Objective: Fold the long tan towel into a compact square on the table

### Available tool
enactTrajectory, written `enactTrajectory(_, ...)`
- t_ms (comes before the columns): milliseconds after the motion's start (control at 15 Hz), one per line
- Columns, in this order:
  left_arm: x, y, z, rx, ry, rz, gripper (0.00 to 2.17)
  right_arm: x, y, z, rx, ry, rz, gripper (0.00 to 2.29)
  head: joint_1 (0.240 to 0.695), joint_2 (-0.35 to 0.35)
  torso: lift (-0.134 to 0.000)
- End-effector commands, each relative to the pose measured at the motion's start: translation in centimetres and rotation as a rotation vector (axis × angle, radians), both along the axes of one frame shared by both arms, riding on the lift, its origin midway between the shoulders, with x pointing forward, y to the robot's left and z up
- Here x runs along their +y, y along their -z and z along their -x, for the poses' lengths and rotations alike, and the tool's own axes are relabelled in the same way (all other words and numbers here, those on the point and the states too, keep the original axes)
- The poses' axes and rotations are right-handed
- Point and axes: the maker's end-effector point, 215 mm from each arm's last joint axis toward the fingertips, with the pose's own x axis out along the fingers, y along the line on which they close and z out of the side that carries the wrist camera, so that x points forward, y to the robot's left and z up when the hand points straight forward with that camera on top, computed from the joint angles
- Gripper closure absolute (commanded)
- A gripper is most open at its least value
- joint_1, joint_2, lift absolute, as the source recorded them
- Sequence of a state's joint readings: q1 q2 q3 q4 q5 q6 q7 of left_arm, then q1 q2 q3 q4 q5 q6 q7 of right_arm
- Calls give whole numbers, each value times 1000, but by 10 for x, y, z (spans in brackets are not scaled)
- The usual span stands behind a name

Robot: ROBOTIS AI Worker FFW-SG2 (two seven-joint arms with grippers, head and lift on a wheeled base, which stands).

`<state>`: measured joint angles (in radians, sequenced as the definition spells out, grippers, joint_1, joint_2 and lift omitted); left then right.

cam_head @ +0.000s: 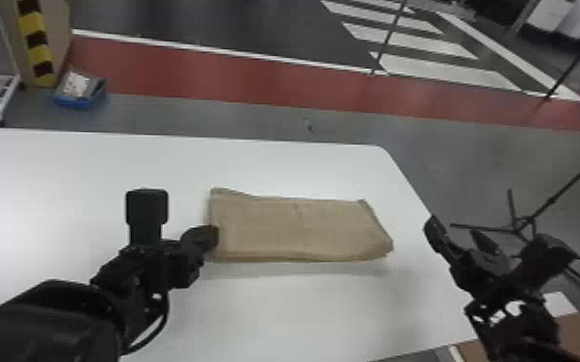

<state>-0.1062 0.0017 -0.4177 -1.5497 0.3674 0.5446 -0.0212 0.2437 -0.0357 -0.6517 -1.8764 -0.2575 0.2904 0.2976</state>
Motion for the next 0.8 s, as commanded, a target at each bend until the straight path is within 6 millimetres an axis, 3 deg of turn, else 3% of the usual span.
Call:
enactTrajectory(0, 14, -18, 2, -7, -25, 21, 1436, 4, -1, -5, -1, -7, -1, 83, 695, -350, -123)
enactTrajectory(200, 73, -23, 4, -10, -96, 0, 1436, 12, -3, -15, 1, -26, -1, 83, 695, -350, -123)
enactTrajectory(533, 174, -11, 9, -5, -215, -64, 1433, 39, 2, -37, 24, -63, 13, 83, 695, -350, -123)
enactTrajectory(733, 208, 2, 17, 11, -264, -63, 1433, 60, 11, -52, 56, -100, -2, 83, 695, -350, -123)
